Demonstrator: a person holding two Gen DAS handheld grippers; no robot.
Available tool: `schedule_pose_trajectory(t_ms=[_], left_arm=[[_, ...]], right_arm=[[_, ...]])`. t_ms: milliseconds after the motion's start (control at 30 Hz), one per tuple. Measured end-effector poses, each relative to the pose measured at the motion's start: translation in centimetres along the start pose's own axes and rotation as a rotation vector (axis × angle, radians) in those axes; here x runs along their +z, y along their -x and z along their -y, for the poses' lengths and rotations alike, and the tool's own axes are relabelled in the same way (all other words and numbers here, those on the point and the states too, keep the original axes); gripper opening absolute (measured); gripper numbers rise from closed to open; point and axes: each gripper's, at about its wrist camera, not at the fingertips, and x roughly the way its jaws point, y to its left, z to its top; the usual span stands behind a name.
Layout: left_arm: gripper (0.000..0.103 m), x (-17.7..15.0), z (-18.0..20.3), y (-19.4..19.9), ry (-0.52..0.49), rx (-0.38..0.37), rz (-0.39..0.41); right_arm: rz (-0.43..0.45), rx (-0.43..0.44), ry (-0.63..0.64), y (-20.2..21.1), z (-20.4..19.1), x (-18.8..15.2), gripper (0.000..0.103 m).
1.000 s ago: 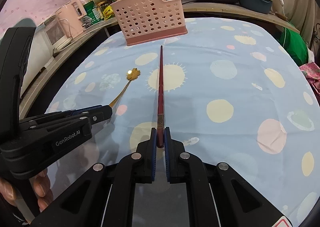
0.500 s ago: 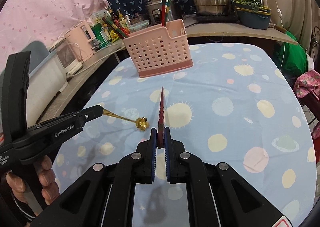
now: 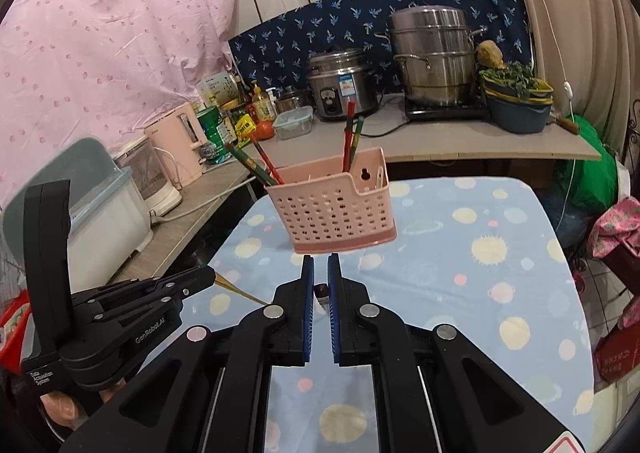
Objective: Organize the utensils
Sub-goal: 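Lift the dark red chopstick with the right tool while the left tool lifts the gold spoon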
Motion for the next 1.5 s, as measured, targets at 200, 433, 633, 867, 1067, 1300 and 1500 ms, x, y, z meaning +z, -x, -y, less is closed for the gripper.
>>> schedule_pose_trajectory(t_ms=[200, 433, 633, 867, 1067, 1300, 1500], left_arm=[[0.001, 4.7, -0.1, 0.2, -0.013, 0.019, 0.048], [0.001, 10.7, -0.9, -0.7, -0.025, 0.061, 0.096], [0.001, 12.7, -1.7, -0.8, -0.024, 0.071, 0.124], [0.001, 9.8, -2.9, -1.3, 0.003, 0.043, 0.079], [0.001, 5.1, -4.6, -2.6, 0.040, 0.064, 0.002], [0.001, 0.6, -7.4, -5.4, 0.100, 0.096, -0.107], [0.001, -1.3, -9.0, -7.3, 0.124, 0.102, -0.166]], right_arm=[[0.069, 0.008, 0.016, -0.8, -0.5, 4.7, 0.001], [0.153, 0.013, 0.042, -1.9, -1.4, 10.8, 0.001], [0.128, 0.000, 0.053, -2.8, -0.9, 10.0, 0.001], [-0.062, 0.029, -0.027, -6.4, 1.9, 3.5, 0.003], [-0.207, 0.039, -0.027, -10.5, 1.9, -1.8, 0.007], [-0.333, 0.053, -0.001, -16.5, 0.4, -5.8, 0.017], [-0.403, 0.046, 0.024, -21.1, -0.3, -7.1, 0.017]])
